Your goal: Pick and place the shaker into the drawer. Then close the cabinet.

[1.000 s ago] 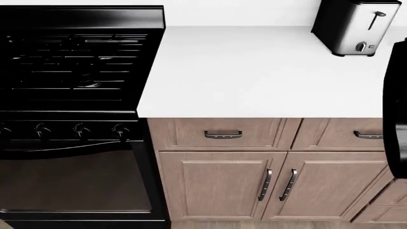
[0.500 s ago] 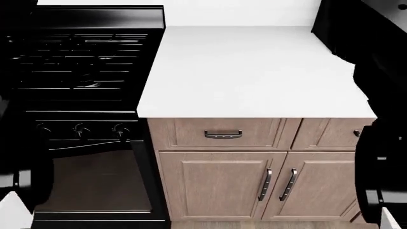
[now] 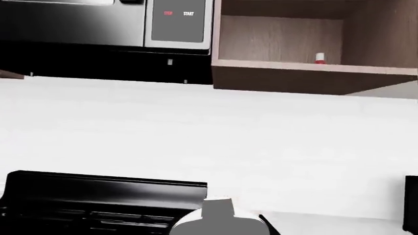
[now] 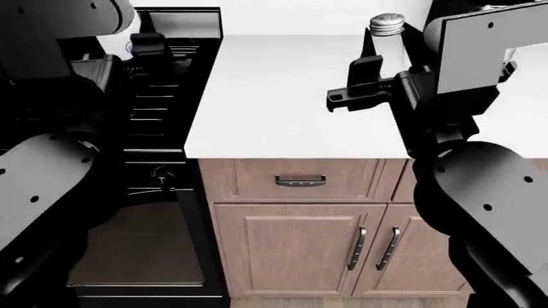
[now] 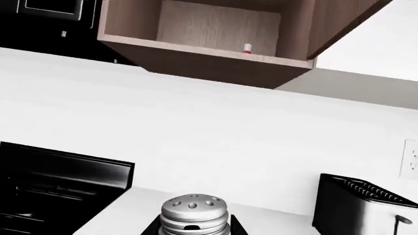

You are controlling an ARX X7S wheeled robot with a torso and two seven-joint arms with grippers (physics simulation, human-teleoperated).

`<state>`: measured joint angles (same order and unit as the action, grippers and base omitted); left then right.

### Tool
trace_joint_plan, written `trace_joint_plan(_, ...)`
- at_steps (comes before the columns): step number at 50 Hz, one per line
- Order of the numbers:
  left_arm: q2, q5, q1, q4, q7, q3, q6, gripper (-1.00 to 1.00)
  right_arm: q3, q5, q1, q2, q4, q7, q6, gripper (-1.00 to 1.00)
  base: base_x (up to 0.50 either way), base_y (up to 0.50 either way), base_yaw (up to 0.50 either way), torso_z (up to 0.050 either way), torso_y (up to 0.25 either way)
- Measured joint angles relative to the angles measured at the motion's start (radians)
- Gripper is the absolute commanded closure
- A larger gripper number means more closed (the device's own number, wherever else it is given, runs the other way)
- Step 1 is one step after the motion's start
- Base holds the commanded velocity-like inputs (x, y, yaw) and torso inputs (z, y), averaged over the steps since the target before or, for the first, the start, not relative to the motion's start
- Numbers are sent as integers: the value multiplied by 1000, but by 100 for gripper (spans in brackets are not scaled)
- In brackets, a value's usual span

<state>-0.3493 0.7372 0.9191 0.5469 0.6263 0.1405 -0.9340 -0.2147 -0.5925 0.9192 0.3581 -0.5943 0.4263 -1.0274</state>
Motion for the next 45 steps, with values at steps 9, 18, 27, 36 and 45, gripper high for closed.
trace_joint_plan(9,-16,-125,-138,-23,-35,56,161,100,29,14,-184,38,-62,5,85,100,0,0,0,0,0)
trace_joint_plan(18,-25,-215,-253,-66,-79,93,322,100,52,35,-359,73,-97,-18,198,100,0,0,0,0,0)
trace_joint_plan(27,-30,-241,-345,-99,-122,107,429,100,57,83,-487,103,-124,-41,321,100,0,0,0,0,0)
trace_joint_plan(36,-36,-243,-378,-96,-135,111,460,100,60,118,-556,119,-142,-49,399,100,0,0,0,0,0)
trace_joint_plan(45,-40,-244,-394,-86,-137,113,475,100,59,141,-584,124,-156,-42,435,100,-384,0,0,0,0)
